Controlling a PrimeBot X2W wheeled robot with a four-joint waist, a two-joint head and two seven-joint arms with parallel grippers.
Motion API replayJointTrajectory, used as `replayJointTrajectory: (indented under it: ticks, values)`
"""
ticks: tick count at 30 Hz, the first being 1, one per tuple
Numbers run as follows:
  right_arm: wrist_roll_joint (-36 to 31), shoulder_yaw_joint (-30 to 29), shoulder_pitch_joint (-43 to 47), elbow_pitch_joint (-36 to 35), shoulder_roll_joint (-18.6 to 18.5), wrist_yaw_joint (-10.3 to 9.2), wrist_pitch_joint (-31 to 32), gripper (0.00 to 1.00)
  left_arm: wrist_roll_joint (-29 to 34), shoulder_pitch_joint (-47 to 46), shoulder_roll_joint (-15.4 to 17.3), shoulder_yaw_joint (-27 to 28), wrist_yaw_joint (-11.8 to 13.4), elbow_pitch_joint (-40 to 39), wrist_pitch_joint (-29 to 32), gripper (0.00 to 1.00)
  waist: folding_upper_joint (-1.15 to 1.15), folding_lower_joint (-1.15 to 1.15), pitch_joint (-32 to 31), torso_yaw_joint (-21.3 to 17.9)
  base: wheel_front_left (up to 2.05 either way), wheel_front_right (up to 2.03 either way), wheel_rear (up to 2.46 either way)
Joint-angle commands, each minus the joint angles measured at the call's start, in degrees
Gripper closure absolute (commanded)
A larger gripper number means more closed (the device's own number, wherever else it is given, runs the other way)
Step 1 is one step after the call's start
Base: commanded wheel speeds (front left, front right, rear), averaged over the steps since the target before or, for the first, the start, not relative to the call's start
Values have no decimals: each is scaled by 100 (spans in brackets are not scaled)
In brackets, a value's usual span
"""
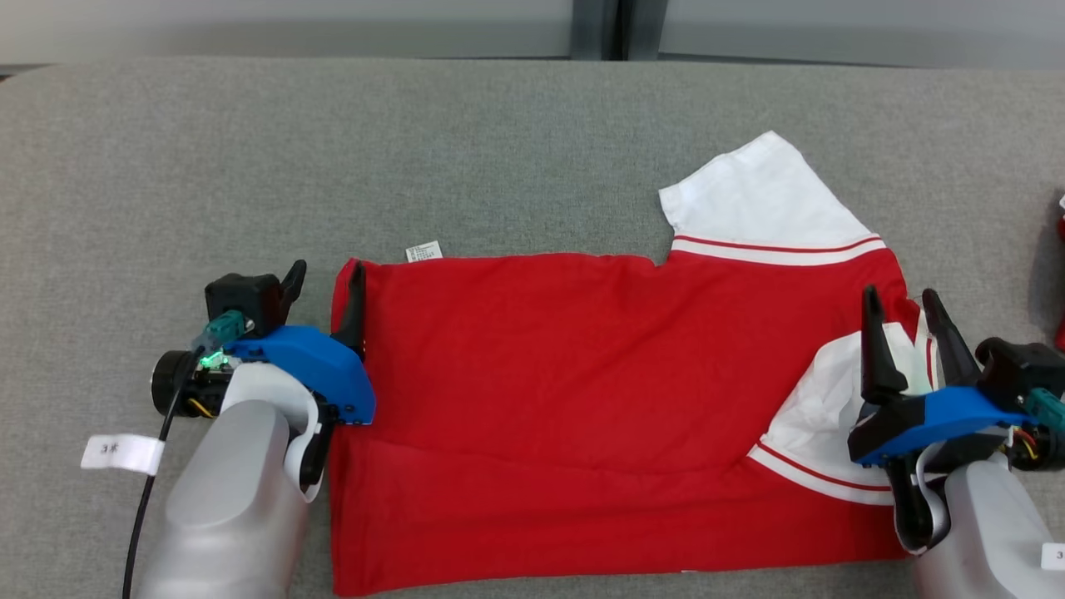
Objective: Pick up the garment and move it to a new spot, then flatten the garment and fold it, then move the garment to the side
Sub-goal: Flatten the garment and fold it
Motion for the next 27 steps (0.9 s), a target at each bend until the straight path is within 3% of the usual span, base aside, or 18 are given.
replayJointTrajectory:
  ticks: [1, 8, 9, 10, 11, 12, 27]
  values:
    - [-1, 36, -151, 39, -58, 0, -1, 0, -35, -191, 41, -75, -51, 210, 55, 0, 0, -1, 71, -5, 0, 0, 0]
    - [-59, 236, -525, 200, -208, 0, 7, 0, -318, -494, 24, -632, -33, 660, 122, 0, 0, -1, 205, -37, 0, 0, 0]
    - [-72, 260, -598, 225, -238, 0, 25, 0, -362, -513, 26, -723, -34, 684, 111, 18, 0, -1, 217, -27, 0, 0, 0]
    - [-85, 298, -680, 254, -277, 0, 53, 0, -423, -522, 22, -780, -34, 718, 97, 53, 0, -1, 228, -14, 0, 0, 0]
    - [-96, 339, -772, 285, -324, 0, 102, 0, -460, -560, 47, -815, -34, 749, 33, 81, 0, -1, 239, 1, 0, 0, 0]
    - [-115, 372, -870, 316, -370, 0, 155, 0, -495, -613, 81, -832, -34, 778, -38, 100, 0, -1, 248, 17, 0, 0, 0]
    - [-365, 440, -2511, 1329, -940, 0, 1446, 0, -738, -913, -97, -1262, -35, 561, -540, 100, 0, -1, 509, 679, 0, 0, 0]
